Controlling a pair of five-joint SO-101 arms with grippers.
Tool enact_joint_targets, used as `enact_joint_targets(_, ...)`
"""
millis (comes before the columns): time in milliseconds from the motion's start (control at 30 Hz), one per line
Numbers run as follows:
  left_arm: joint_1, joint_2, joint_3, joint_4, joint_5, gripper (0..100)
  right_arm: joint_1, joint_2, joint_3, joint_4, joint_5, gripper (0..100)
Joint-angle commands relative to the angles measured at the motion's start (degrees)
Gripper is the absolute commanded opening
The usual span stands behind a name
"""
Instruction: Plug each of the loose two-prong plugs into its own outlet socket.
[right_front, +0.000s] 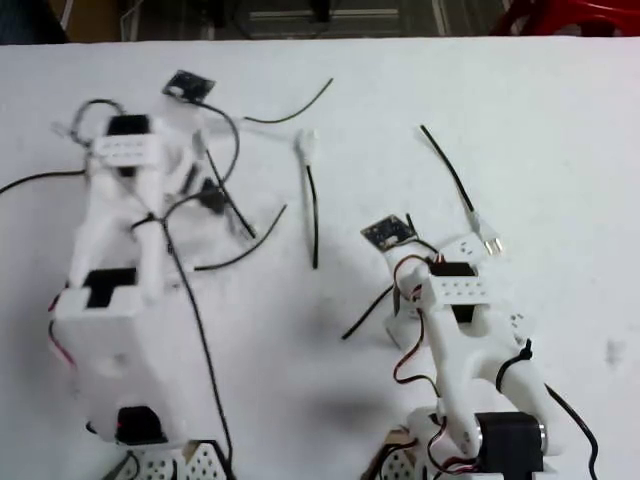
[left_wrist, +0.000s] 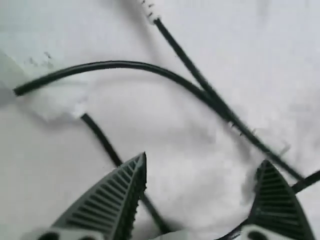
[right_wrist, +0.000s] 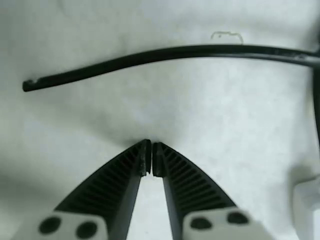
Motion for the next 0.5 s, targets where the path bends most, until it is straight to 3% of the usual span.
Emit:
enact_joint_targets(0,2.9,4.1,-5.4,0.4,18.9,33,0.1,-0.7,0.1,0.0,0.3,2.0)
enact_joint_targets(200,2.1,10.9,-14.1,1.3,35.6,33,0.1,-0.7,0.1,0.0,0.3,2.0)
enact_joint_targets(467,2.2,15.7,-22.9,13.3,47.1,33,0.1,-0.7,0.1,0.0,0.3,2.0)
